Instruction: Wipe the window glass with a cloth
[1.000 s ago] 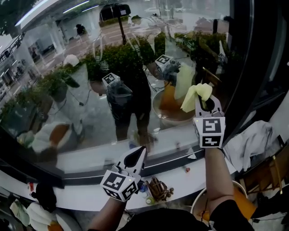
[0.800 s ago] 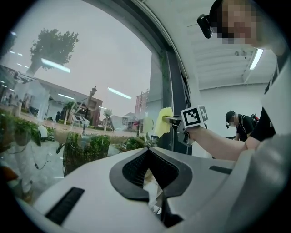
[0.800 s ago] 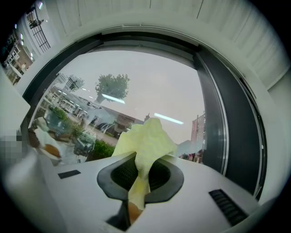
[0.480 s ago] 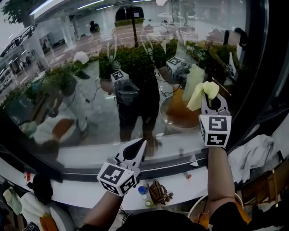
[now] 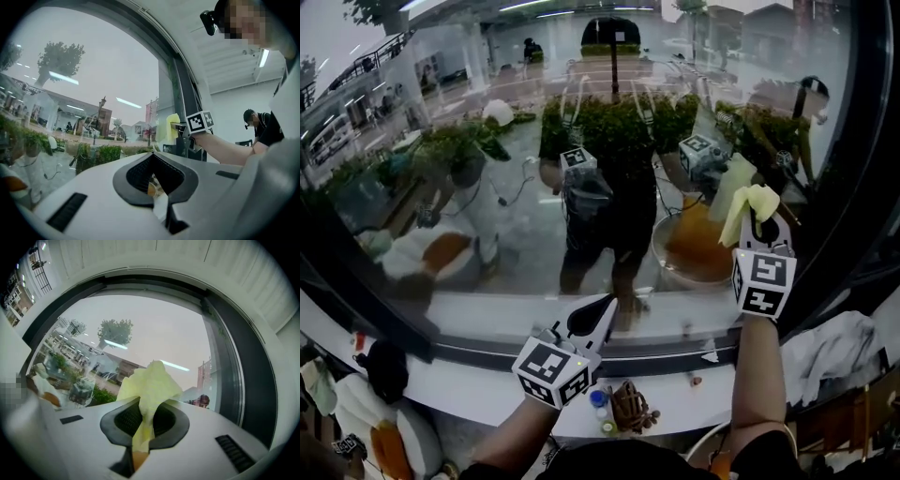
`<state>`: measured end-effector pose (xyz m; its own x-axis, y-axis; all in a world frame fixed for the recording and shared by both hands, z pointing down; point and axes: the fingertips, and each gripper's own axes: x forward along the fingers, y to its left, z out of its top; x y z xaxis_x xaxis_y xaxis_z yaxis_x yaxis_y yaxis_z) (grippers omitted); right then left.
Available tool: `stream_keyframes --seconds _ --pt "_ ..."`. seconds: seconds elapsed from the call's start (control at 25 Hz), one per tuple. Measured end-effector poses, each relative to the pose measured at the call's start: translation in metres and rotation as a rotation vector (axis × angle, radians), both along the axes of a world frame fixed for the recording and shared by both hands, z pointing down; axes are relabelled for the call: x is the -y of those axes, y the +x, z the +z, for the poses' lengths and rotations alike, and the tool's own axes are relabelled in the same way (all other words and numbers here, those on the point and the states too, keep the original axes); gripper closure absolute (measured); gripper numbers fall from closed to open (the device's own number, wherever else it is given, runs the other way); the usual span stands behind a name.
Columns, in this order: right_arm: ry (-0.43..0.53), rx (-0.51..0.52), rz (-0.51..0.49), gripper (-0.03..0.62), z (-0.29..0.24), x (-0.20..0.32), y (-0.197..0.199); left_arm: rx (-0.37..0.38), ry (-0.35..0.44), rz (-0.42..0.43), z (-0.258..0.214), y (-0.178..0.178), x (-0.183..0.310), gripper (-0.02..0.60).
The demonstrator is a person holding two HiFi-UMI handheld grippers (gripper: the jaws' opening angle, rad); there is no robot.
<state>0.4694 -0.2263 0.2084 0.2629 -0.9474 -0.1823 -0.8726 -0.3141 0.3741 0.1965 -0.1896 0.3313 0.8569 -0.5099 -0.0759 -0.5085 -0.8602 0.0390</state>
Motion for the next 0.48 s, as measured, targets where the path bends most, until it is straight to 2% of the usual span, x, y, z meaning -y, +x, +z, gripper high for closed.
stream_keyframes --seconds 0.48 --pt "0.003 -0.003 -0.020 0.551 -0.009 0.010 -0.032 -0.002 -0.019 0.002 0.006 -0.018 -0.003 0.574"
